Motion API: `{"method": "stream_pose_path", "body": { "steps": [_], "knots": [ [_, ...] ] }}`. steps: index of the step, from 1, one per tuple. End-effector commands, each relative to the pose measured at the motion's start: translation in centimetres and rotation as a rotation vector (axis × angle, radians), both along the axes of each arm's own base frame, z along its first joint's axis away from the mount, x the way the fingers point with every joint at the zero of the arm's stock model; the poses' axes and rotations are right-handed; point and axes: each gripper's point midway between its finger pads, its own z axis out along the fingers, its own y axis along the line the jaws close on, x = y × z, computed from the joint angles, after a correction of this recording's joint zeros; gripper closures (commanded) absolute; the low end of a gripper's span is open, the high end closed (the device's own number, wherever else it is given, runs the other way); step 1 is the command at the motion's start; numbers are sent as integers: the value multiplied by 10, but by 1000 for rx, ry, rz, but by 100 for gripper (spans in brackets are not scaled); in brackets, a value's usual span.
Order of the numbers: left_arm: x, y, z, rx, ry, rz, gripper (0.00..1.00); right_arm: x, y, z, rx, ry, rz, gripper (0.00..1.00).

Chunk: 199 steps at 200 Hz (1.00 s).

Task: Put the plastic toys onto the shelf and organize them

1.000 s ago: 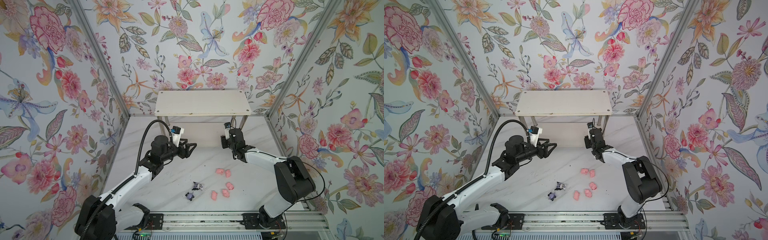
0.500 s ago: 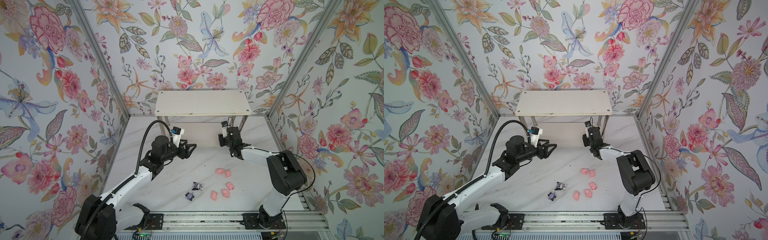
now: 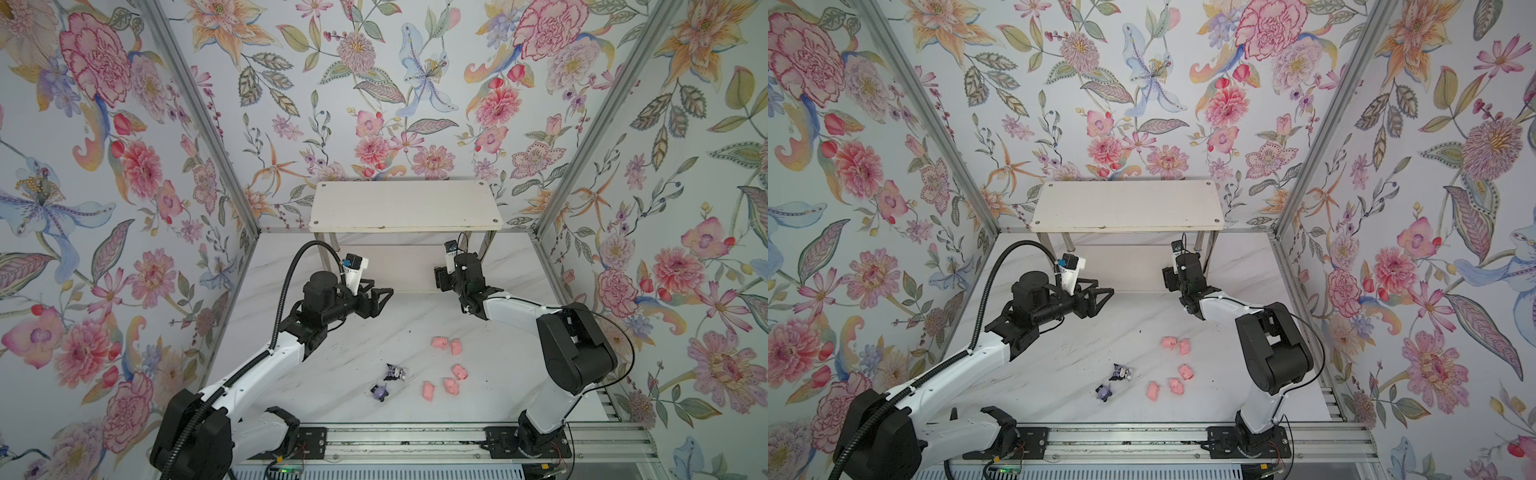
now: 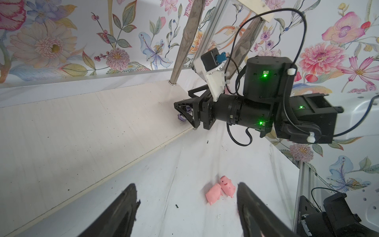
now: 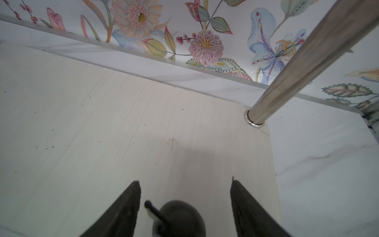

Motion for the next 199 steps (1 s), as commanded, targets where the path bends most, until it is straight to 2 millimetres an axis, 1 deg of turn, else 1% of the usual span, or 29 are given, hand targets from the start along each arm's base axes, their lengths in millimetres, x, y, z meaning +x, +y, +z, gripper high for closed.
{"method": "stream_pose_path", "body": {
  "steps": [1,33,54,70,83,87,95,98,101,109,114,119,123,132,140,150,159,186,193,199],
  "knots": [
    [-6,2,-4,15,-8,0,22,-9,0,19,16,-23,-12,23],
    [-10,7,-6,24,-9,20,21,-25,-1,45,23,-59,-18,21],
    [-11,15,-13,57,6,57,22,-46,-2,62,23,-75,-23,21],
    [-11,23,-22,93,27,100,23,-69,-4,64,0,-72,-25,20],
    [-13,28,-30,127,48,126,28,-89,-7,59,-54,-49,-24,20],
    [-15,29,-33,139,56,129,31,-96,-7,57,-70,-41,-19,21],
    [-19,30,-39,167,69,138,35,-108,-7,53,-90,-25,-7,25],
    [-21,29,-42,178,73,138,37,-114,-10,49,-100,-7,-2,30],
    [-23,29,-47,195,83,140,38,-124,-1,46,-101,4,36,33],
    [-30,28,-56,235,100,141,39,-143,8,38,-91,42,109,45],
    [-35,25,-64,265,115,138,39,-155,16,33,-76,71,164,55],
    [-42,22,-71,291,127,129,39,-169,24,28,-56,100,224,62],
    [-46,20,-76,309,137,122,39,-179,31,24,-40,123,272,66],
    [-55,17,-87,337,161,110,39,-204,47,14,-10,171,380,69],
    [-60,16,-94,339,183,106,39,-222,59,5,-8,201,443,69],
    [-62,19,-99,332,202,123,39,-242,71,-5,-20,237,507,65],
    [-60,24,-102,331,203,153,39,-259,84,-12,-22,268,563,58],
    [-49,40,-97,332,186,272,38,-301,121,-32,2,391,754,33],
    [-45,43,-96,333,190,298,38,-309,128,-40,-8,425,789,27],
    [-42,48,-98,339,198,321,38,-313,133,-46,-28,447,808,24]
  ]
}}
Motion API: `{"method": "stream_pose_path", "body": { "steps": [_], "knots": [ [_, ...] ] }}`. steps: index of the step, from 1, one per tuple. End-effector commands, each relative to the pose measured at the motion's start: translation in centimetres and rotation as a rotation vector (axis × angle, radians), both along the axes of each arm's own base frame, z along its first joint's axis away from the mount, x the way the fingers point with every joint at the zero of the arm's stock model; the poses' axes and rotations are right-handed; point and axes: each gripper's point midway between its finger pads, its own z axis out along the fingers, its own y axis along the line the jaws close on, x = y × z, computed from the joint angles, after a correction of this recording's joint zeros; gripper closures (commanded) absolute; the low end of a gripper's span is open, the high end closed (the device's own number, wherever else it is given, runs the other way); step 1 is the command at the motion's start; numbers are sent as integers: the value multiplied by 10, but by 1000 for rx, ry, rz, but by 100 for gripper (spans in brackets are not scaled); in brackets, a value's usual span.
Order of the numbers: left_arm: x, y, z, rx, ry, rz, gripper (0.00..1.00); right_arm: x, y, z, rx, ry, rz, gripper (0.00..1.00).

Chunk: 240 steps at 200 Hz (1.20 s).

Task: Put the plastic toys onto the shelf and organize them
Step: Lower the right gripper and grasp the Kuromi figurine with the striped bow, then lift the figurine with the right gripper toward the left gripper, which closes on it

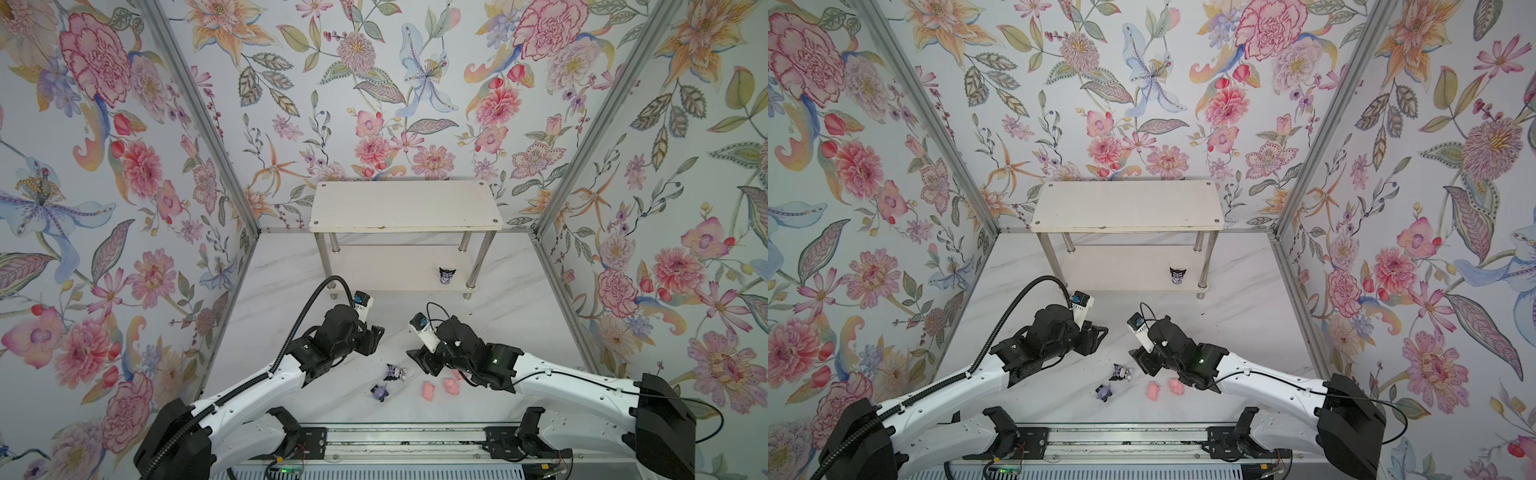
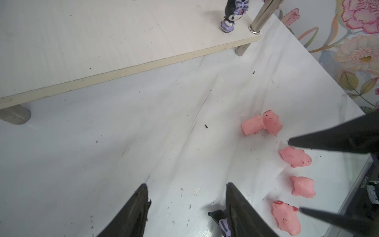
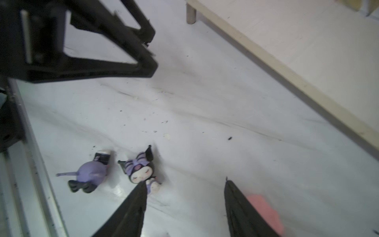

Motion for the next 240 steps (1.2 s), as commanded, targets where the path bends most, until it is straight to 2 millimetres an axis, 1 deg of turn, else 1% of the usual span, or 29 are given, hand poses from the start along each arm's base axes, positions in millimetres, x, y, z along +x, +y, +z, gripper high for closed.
{"method": "stream_pose_path", "body": {
  "steps": [1,15,41,54,71,82,90,99,117,128,142,149,164,177,182,196,201,203,206,209,210,213,214,216,218,224,229,235,240],
  "knots": [
    [14,23,4,26,-22,145,38,-33,21,-26,-39,145,139,23],
    [20,35,-5,40,17,200,38,-42,30,-40,-81,163,179,20],
    [22,48,-27,11,105,234,40,-48,43,-56,-113,175,223,22],
    [21,51,-31,-11,118,240,40,-47,46,-61,-118,173,229,25],
    [21,55,-30,-20,115,250,40,-43,49,-70,-141,172,237,29],
    [21,56,-28,-27,112,253,39,-40,48,-77,-156,179,237,33],
    [22,57,-28,-31,111,256,39,-39,49,-80,-163,184,238,38],
    [22,57,-28,-31,114,257,39,-38,48,-85,-173,192,237,42],
    [21,58,-31,-26,122,256,39,-36,48,-89,-182,192,230,52],
    [21,58,-32,-25,128,255,39,-34,46,-90,-184,185,220,55],
    [21,58,-33,-26,133,252,39,-29,44,-90,-186,171,197,69],
    [22,56,-32,-31,134,246,39,-26,42,-89,-184,164,184,72],
    [21,49,-28,-56,131,215,39,-19,40,-81,-162,145,152,78],
    [21,37,-17,-111,111,157,39,-9,38,-68,-128,116,120,82],
    [20,30,-10,-148,98,124,38,-4,38,-62,-112,99,104,84],
    [15,12,11,-248,71,32,32,10,35,-39,-43,43,56,87],
    [13,6,19,-284,59,2,29,17,34,-25,-2,12,30,88],
    [12,4,22,-300,55,-13,28,18,34,-24,1,8,26,89],
    [9,0,27,-320,48,-33,27,22,32,-15,32,-13,7,89],
    [9,-2,32,-341,42,-46,26,24,32,-11,46,-23,-2,89],
    [8,-3,32,-346,44,-51,25,26,31,-5,63,-36,-10,89],
    [7,-5,36,-363,38,-63,23,29,30,0,81,-46,-20,90],
    [6,-5,37,-368,37,-67,23,31,29,5,98,-58,-31,90],
    [6,-7,40,-380,33,-75,22,32,29,6,104,-62,-34,90],
    [5,-8,42,-389,32,-84,22,34,28,14,132,-79,-48,90],
    [2,-12,49,-419,23,-107,19,40,25,28,180,-113,-73,90],
    [0,-14,53,-438,23,-124,18,43,22,36,206,-132,-87,91],
    [-2,-17,58,-467,16,-144,16,47,20,50,253,-167,-110,91],
    [-4,-20,62,-491,15,-162,15,49,18,56,271,-183,-120,91]
  ]
}}
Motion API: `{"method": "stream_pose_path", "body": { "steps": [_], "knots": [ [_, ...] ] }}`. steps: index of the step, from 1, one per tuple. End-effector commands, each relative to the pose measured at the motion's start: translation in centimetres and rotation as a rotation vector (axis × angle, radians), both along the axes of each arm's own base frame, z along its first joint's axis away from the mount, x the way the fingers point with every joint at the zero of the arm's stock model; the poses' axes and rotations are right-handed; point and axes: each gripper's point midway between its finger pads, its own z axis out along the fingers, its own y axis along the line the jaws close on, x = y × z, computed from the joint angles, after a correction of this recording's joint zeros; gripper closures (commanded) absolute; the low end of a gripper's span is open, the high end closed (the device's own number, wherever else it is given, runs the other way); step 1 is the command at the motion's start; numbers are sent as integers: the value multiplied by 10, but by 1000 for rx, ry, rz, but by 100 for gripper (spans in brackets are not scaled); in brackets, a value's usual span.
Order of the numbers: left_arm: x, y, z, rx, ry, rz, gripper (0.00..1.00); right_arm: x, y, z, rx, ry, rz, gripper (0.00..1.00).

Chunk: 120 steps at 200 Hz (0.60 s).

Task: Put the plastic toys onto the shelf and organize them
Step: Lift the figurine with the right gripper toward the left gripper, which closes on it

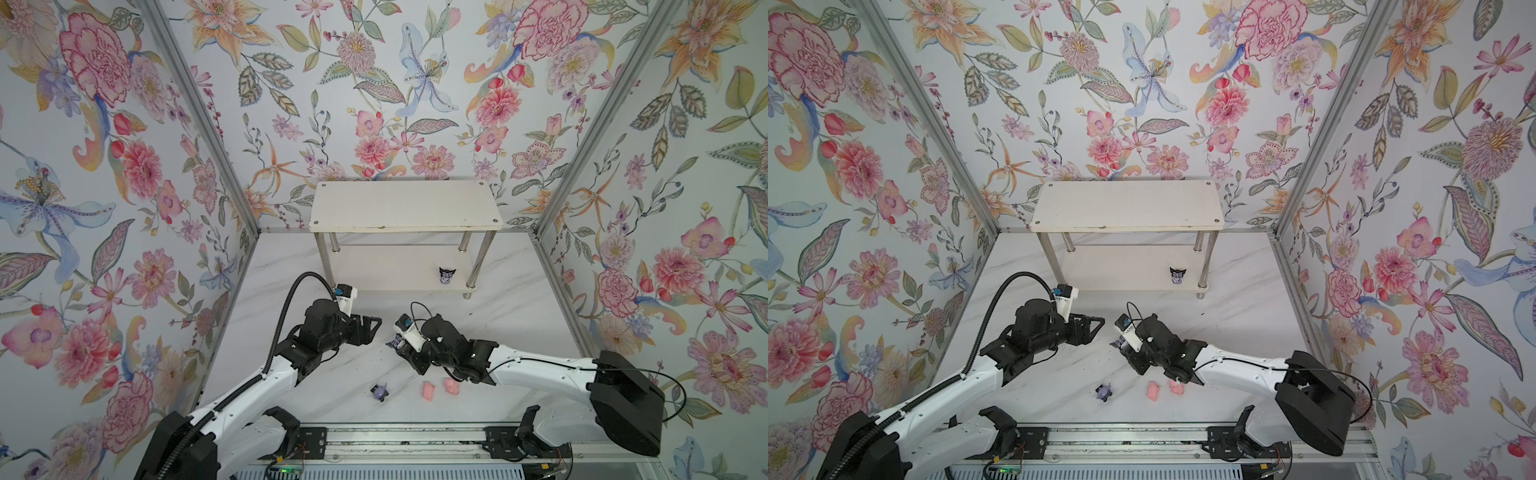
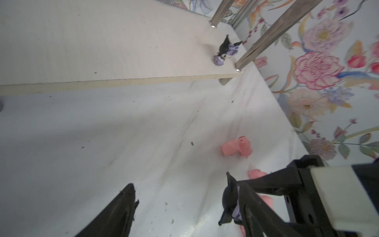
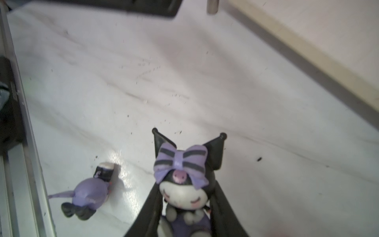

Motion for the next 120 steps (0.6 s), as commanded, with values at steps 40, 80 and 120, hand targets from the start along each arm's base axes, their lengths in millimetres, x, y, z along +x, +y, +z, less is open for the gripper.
{"method": "stream_pose_path", "body": {
  "steps": [40,80,120],
  "knots": [
    [-29,-39,75,-392,-99,-254,13,30,-3,86,277,-187,-131,91],
    [-30,-44,85,-402,-127,-272,15,27,4,98,338,-180,-109,91],
    [-27,-60,74,-347,-98,-299,19,25,9,101,346,-179,-89,91]
  ]
}}
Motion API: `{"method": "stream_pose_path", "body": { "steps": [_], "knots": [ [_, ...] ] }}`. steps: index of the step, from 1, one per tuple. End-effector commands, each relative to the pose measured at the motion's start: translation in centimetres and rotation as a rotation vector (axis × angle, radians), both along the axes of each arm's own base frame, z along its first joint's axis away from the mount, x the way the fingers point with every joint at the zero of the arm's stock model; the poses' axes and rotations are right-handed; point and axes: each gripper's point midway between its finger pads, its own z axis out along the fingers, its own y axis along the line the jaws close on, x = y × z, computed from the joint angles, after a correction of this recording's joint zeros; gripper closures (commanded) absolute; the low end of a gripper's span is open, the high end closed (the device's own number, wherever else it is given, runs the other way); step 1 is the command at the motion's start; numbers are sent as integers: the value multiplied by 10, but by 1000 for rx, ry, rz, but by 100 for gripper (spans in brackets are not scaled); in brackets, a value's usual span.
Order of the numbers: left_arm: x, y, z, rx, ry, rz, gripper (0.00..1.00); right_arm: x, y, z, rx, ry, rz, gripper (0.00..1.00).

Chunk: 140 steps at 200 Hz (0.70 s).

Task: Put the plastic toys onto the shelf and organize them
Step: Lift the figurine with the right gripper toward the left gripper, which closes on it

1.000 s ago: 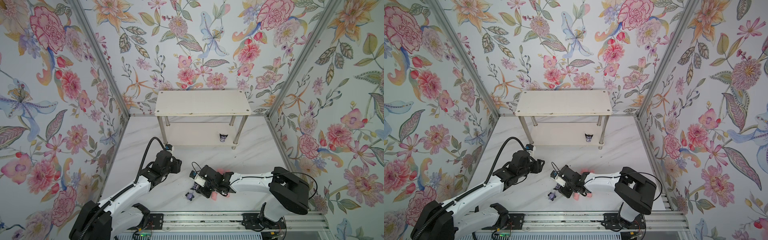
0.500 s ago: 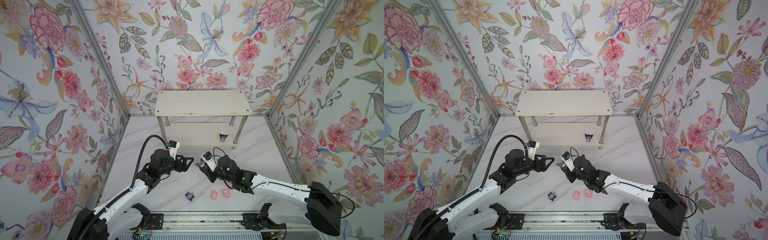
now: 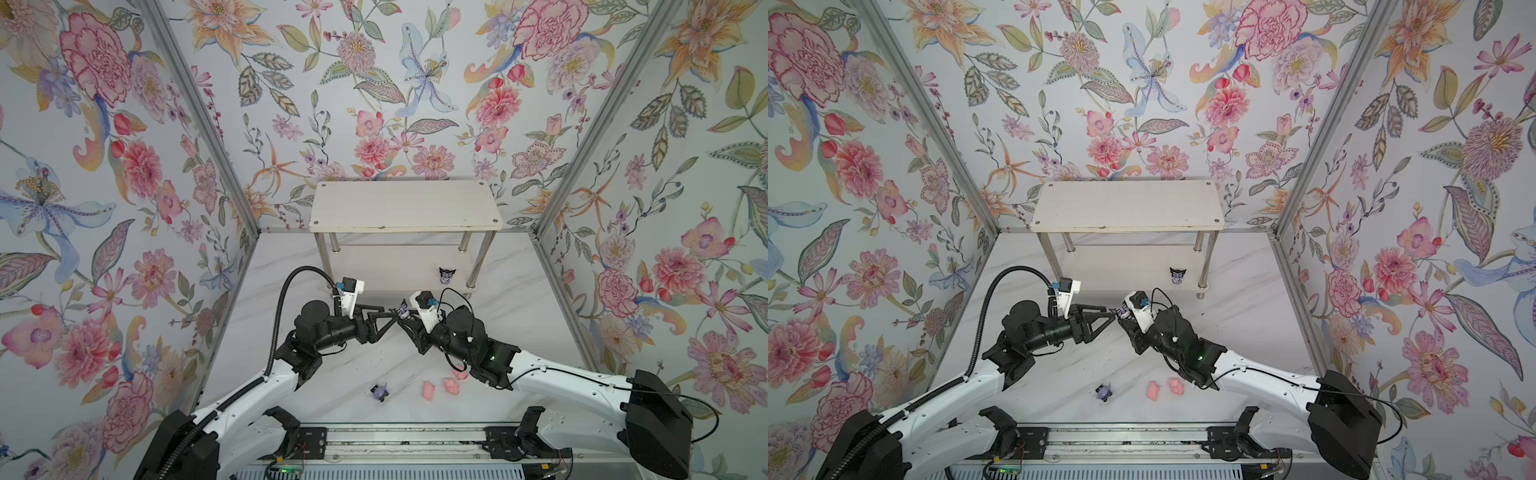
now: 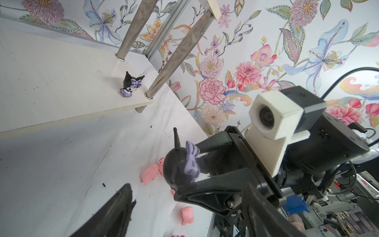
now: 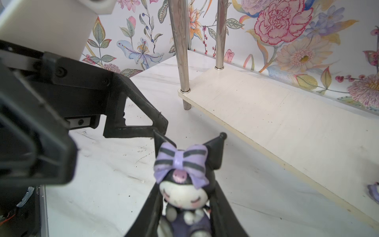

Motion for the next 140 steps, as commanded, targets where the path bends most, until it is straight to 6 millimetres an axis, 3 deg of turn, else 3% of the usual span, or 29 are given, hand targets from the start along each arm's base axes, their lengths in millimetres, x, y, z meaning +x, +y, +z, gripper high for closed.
{"method": "stream_pose_path", "body": {
  "steps": [1,65,92,140],
  "knots": [
    [0,-12,8,5,-22,-38,20,-1,7,16,55,-16,19,91],
    [10,-23,5,14,-10,-53,46,-4,12,19,49,-35,31,91],
    [10,-29,3,8,4,-77,51,-2,16,19,34,-47,39,91],
    [11,-32,4,35,-16,-79,91,-2,17,20,32,-57,36,90]
  ]
}}
